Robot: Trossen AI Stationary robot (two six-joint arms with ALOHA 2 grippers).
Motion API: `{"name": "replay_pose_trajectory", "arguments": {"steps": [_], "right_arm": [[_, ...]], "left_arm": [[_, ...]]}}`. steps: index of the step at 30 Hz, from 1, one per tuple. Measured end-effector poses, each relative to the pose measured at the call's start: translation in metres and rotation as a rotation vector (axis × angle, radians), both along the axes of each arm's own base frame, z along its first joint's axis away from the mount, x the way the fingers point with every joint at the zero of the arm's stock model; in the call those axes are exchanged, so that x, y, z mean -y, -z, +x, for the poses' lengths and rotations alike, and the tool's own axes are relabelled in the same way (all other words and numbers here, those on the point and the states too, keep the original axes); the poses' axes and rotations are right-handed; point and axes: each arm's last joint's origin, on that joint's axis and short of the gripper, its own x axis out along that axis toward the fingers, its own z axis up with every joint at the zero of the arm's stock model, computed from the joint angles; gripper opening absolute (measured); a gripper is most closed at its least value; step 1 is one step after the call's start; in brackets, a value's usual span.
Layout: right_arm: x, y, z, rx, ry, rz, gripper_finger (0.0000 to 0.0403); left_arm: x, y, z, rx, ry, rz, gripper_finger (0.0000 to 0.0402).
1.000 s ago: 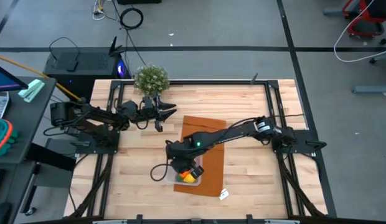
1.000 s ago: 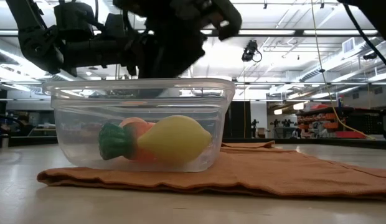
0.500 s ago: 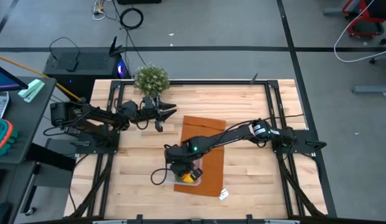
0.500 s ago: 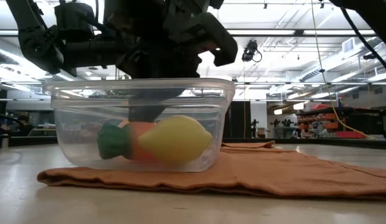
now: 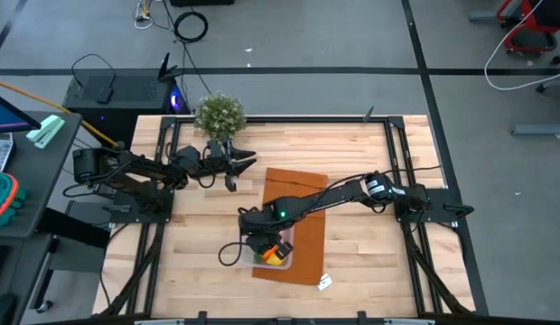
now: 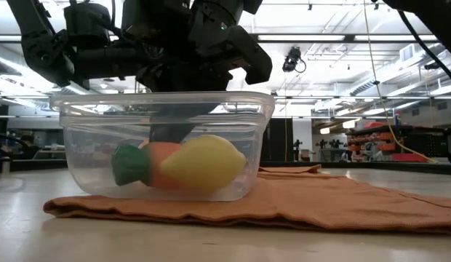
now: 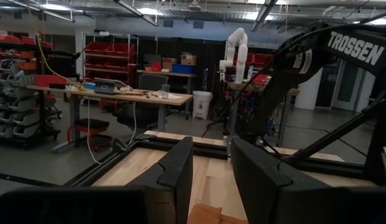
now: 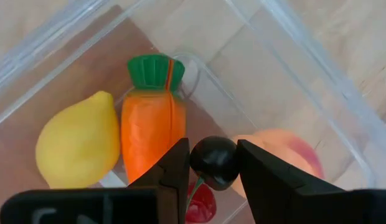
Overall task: Pick and placing Produce into tupperware
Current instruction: Put the black cherry into the transparent bin
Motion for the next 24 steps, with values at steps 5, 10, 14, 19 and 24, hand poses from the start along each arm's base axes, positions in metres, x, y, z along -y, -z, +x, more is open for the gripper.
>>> {"name": "replay_pose_trajectory", "arguments": {"steps": [5,10,14,19,24], "right_arm": [[0.0,0.0,0.0001,0.002,-0.007,-0.003,0.0094],[0.0002,0.0,0.0001,0.002,-0.007,-0.003,0.0094],[0.0002,0.0001,0.0001,0.002,-0.002,-0.003,0.0094],[0.0002,0.0,0.0001,-0.001,0.011,0.001,0.0094],[0.0,-0.0002,0.0004,-0.002,0.03,0.014,0.0094]], "left_arm": [[0.0,0.0,0.0,0.0,0.0,0.0,0.0115],[0.0,0.0,0.0,0.0,0.0,0.0,0.0118],[0.0,0.0,0.0,0.0,0.0,0.0,0.0117],[0.0,0.0,0.0,0.001,0.0,0.0,0.0115],[0.0,0.0,0.0,0.001,0.0,-0.001,0.0118]]}}
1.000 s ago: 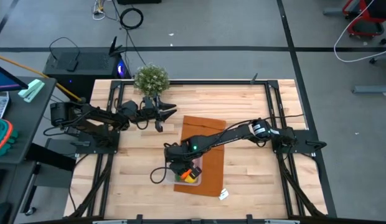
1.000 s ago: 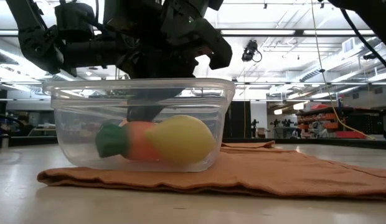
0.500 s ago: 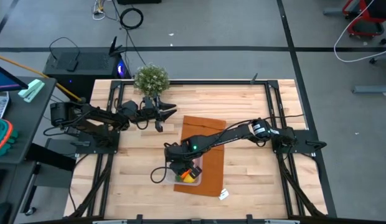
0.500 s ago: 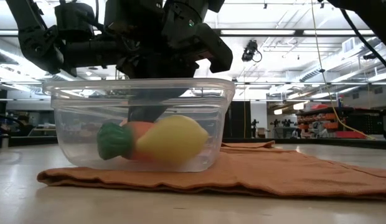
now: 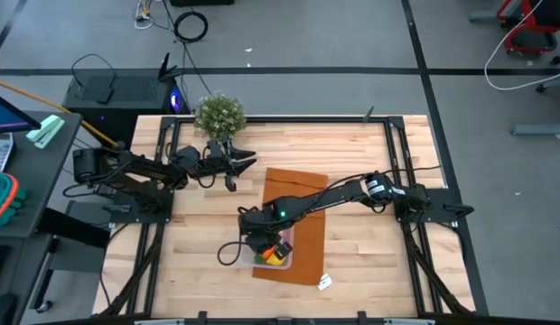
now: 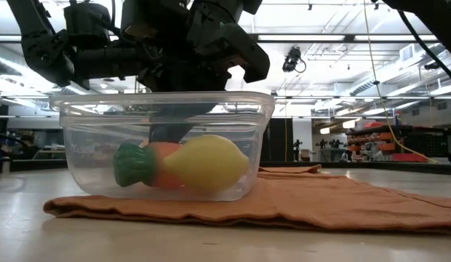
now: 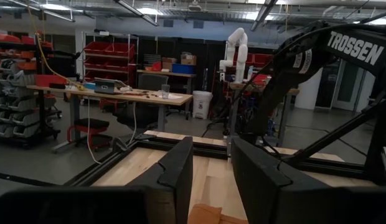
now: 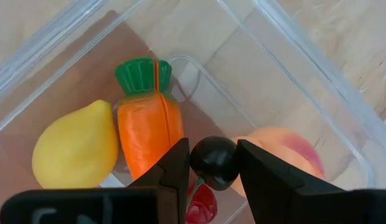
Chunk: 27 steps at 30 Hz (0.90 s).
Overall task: Pick and placing Produce into tupperware
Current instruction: Put the black cherry into the transparent bin
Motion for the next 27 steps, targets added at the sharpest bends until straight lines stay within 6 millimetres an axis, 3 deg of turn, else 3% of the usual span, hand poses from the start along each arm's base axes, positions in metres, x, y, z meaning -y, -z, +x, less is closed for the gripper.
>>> {"name": "replay_pose_trajectory", "arguments": {"steps": [27], "right_arm": [[-0.0026,-0.0002,0.0012,-0.024,0.272,0.062,0.0094]], "left_arm": [[0.0,-0.0001,0.0,0.001,0.0,-0.003,0.0118]]}}
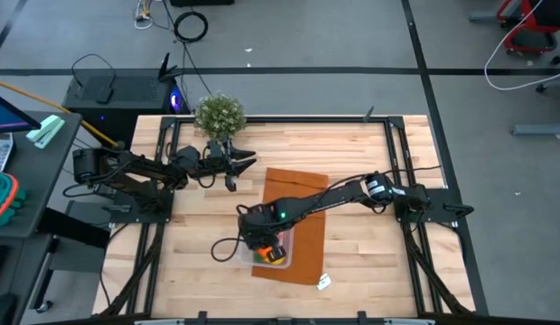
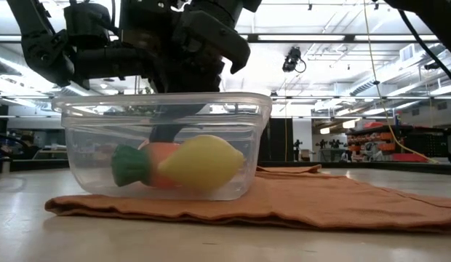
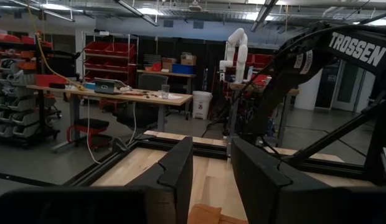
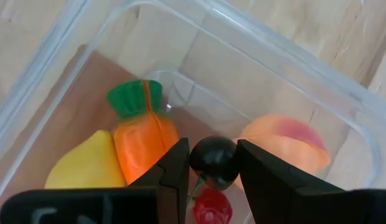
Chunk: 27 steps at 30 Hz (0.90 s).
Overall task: Pick and placing Produce into tupperware
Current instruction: Put the black cherry into the transparent bin, then return to Home Position
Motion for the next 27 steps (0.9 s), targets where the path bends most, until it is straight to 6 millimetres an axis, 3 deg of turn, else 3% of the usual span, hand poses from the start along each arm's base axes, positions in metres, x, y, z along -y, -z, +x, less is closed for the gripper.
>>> {"name": "replay_pose_trajectory", "arguments": {"steps": [23,27], "right_arm": [[-0.003,0.0,-0.001,0.003,-0.082,-0.002,0.0137],[-0.005,-0.011,-0.007,-0.002,-0.092,-0.004,0.0132]], "left_arm": [[0.0,0.0,0.0,0.0,0.001,0.0,0.0117],[0.0,0.0,0.0,0.0,0.002,0.0,0.0115]]}}
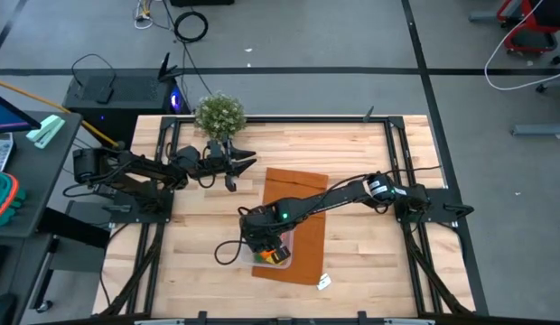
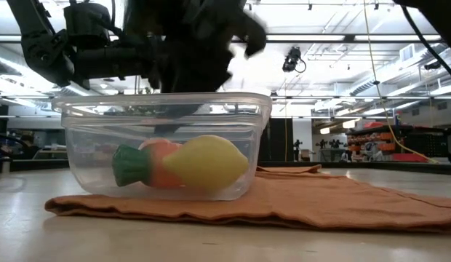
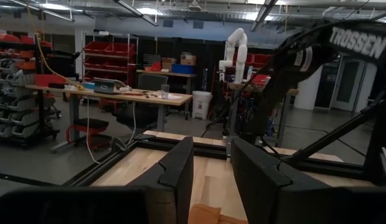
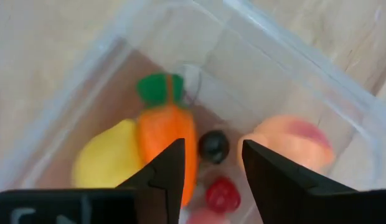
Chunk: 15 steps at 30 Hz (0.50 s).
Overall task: Pick and placing Produce into tupperware
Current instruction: Return to Home Position
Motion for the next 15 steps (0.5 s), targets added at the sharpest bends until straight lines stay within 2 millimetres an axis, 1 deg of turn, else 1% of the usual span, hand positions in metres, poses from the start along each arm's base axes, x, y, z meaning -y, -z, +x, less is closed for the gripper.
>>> {"name": "replay_pose_trajectory", "arguments": {"steps": [4,5,7,9,10,12,15], "right_arm": [[0.0,-0.027,-0.013,-0.002,-0.002,0.02,0.0115],[0.001,-0.034,-0.017,-0.017,-0.008,0.049,0.0106],[0.003,-0.051,-0.028,-0.051,-0.008,0.104,0.0075],[0.007,-0.074,-0.043,-0.064,0.019,0.121,0.003],[0.009,-0.087,-0.051,-0.063,0.031,0.126,0.0015],[0.016,-0.113,-0.069,-0.061,0.066,0.116,0.001],[0.028,-0.151,-0.096,0.0,0.15,0.089,0.0004]], "left_arm": [[0.0,0.0,0.0,-0.003,0.008,0.001,0.0118],[0.0,0.0,0.0,-0.003,0.008,0.001,0.0118],[0.0,0.0,0.0,-0.004,0.009,0.001,0.0117],[0.0,0.0,0.0,-0.004,0.01,0.001,0.0115],[0.0,0.0,0.0,-0.005,0.01,0.001,0.0114],[0.0,0.0,0.0,-0.005,0.01,0.001,0.0113],[0.0,0.001,0.0,-0.005,0.01,0.001,0.0112]]}}
